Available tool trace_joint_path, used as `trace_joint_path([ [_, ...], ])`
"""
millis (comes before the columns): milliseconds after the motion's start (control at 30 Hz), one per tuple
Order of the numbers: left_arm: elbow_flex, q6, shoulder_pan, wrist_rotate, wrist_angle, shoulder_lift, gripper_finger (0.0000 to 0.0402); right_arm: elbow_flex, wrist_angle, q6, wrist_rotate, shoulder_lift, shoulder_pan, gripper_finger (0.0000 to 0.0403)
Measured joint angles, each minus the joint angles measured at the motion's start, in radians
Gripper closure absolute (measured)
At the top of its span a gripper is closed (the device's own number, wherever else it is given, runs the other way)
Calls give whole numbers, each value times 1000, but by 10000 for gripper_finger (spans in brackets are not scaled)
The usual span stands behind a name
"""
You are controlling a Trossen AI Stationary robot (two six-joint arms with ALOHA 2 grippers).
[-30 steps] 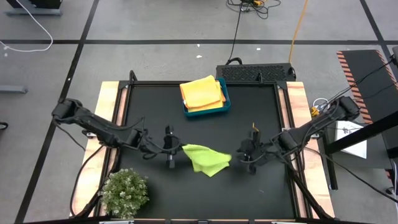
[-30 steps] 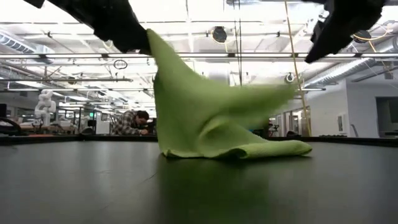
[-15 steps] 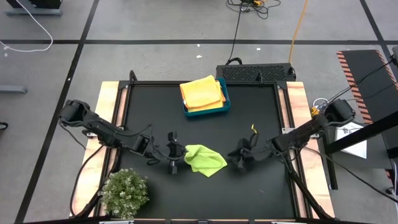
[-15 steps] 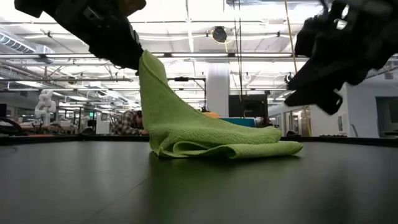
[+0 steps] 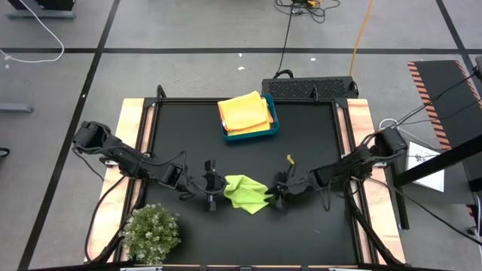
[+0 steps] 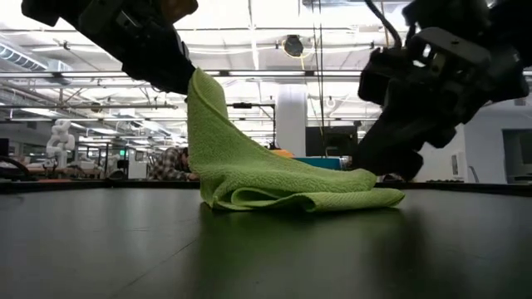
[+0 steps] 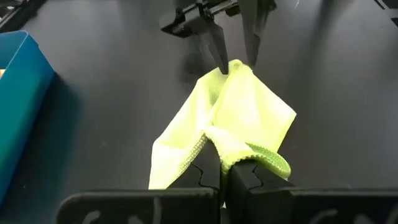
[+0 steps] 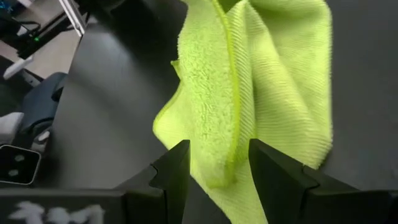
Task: Fold microfiber towels
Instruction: Fold the green microfiber towel
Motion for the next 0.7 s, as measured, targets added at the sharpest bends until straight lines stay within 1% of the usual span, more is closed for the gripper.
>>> trace_joint_path([
  [167, 0, 0, 5, 0, -3, 0, 400, 38, -21, -15, 0, 54, -1, 247],
  [300, 0, 0, 5, 0, -2, 0, 400, 39, -86, -9, 4, 51, 0, 263],
  [433, 0, 0, 5, 0, -2, 0, 399, 38, -106, -15, 4, 51, 0, 306],
  [600, 0, 4, 5, 0, -1, 0, 397, 38, -111, -52, -18, 37, 0, 389],
  [633, 0, 6, 5, 0, -1, 0, 397, 38, -107, -61, -23, 27, 0, 395],
  [700, 0, 17, 5, 0, -2, 0, 397, 38, -109, -72, -23, -7, 0, 393],
])
